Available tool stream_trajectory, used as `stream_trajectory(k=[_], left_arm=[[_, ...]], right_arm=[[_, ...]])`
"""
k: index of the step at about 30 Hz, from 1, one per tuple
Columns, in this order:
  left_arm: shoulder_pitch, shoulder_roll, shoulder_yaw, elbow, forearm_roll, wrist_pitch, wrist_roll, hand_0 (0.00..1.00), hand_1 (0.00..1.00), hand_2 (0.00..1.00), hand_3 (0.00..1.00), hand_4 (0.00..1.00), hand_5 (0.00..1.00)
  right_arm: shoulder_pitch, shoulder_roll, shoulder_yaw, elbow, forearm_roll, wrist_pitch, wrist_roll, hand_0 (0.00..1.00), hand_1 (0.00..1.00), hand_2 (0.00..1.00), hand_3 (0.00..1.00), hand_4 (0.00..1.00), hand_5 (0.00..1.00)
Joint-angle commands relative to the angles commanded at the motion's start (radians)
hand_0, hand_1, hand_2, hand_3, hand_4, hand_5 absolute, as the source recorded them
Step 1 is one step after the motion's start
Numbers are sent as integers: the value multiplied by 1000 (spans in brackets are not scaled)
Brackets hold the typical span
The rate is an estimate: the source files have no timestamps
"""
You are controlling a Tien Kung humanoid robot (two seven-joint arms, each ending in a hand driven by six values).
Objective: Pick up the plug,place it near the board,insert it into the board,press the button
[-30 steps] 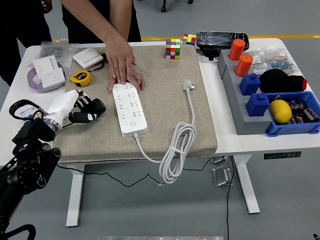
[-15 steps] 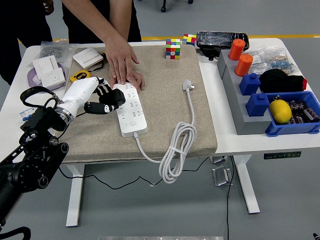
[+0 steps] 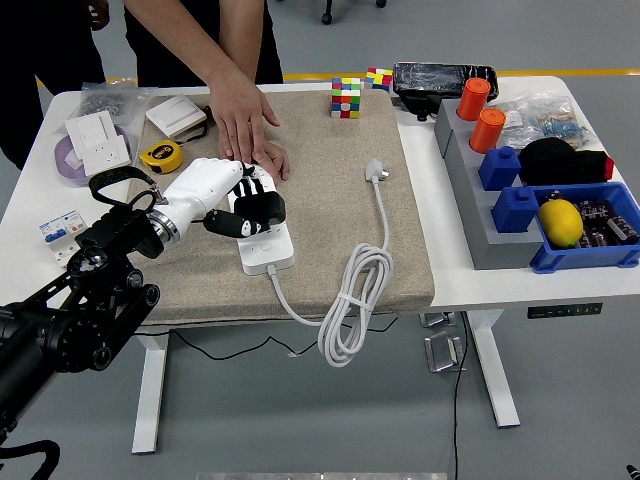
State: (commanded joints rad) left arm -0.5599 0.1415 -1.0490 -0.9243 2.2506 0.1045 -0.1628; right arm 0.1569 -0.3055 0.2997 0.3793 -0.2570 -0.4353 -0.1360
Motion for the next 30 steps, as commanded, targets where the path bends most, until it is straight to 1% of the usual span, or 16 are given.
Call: stream_trajectory(k=[5,12,22,24,25,30], left_arm=[[-29,-7,-14,74,6,16,-16,489,472,382,420,613,56],[-50,-9,-38,128,15,23,-26,489,477,381,420,613,57],[-56,-6,-61,175,18,12,-28,490,481,382,419,614,60],[-56,-4,-64,179,18,10,-27,490,481,382,419,614,60],[-56,-3,-65,180,18,10,-27,493,489,385,424,595,63],[-54,1,-69,184,18,6,-26,493,489,385,424,595,63]], right_arm=[[-1,-1,-5,0,2,0,0,866,825,793,795,998,939],[-1,-2,-6,0,1,0,0,865,825,794,795,998,938],[2,-2,-2,0,3,-1,0,865,825,794,795,998,937],[2,-2,-2,0,3,-1,0,865,825,794,795,998,937],[2,-2,-2,0,3,-1,0,865,825,793,795,998,936],[1,-2,-1,0,3,-2,0,865,825,793,795,998,936]])
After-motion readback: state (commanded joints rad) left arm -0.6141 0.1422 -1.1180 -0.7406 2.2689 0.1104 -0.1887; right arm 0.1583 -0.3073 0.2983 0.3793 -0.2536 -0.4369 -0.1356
